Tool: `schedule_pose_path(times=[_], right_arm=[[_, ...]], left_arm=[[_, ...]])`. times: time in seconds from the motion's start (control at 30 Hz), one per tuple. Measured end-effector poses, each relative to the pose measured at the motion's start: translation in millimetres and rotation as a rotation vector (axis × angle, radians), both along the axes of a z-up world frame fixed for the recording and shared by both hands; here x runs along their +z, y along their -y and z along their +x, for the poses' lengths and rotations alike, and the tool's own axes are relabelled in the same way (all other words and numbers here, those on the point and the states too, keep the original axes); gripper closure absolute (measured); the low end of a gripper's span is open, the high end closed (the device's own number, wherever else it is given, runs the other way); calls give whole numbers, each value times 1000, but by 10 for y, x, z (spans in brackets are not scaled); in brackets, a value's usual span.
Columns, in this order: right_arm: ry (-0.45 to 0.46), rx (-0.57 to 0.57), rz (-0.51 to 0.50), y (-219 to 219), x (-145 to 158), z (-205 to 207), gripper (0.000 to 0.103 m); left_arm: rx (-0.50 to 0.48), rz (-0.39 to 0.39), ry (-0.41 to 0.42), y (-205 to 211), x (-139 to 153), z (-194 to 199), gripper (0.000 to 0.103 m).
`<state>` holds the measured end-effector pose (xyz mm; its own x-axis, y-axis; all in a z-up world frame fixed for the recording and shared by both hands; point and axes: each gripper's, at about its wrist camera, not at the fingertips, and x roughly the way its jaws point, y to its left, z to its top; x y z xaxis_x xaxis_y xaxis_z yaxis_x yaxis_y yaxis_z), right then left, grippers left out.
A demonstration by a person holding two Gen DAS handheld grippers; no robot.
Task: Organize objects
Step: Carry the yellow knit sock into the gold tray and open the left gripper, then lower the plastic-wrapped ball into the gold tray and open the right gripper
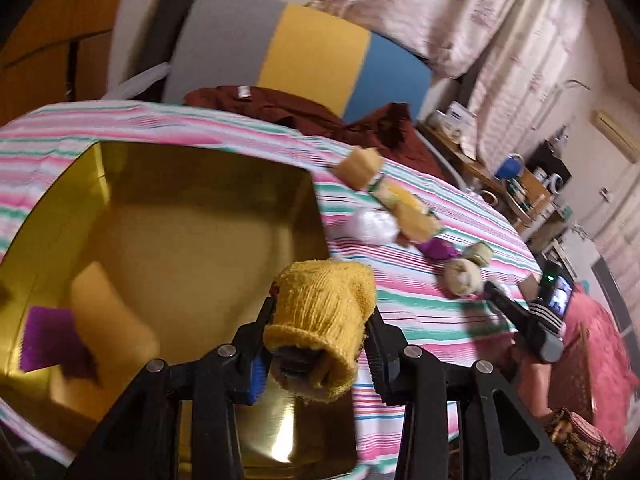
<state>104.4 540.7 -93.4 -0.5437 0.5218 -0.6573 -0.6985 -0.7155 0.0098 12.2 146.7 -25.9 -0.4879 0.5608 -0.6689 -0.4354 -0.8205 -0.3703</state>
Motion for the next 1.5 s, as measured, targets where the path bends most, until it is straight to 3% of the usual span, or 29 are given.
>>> schedule_pose_path(times=[0.63,0.87,1.0,1.2,1.5], right_arm=[[-5,-17,117,191,155,57,66],[-131,43,66,538,430,256,66],[-206,130,46,880,648,274,66],[-275,294,-12,1458,900,167,66],[-242,645,-98,2474,991,-162,66]], left_arm=[[133,-72,20,637,-258,-320,61],[190,-116,19,838,-376,-400,56],[222,-90,25,926,-383,-372,31],[237,-35,-19,1019,-240,-212,20],[315,42,-143,1311,100,-60,5]])
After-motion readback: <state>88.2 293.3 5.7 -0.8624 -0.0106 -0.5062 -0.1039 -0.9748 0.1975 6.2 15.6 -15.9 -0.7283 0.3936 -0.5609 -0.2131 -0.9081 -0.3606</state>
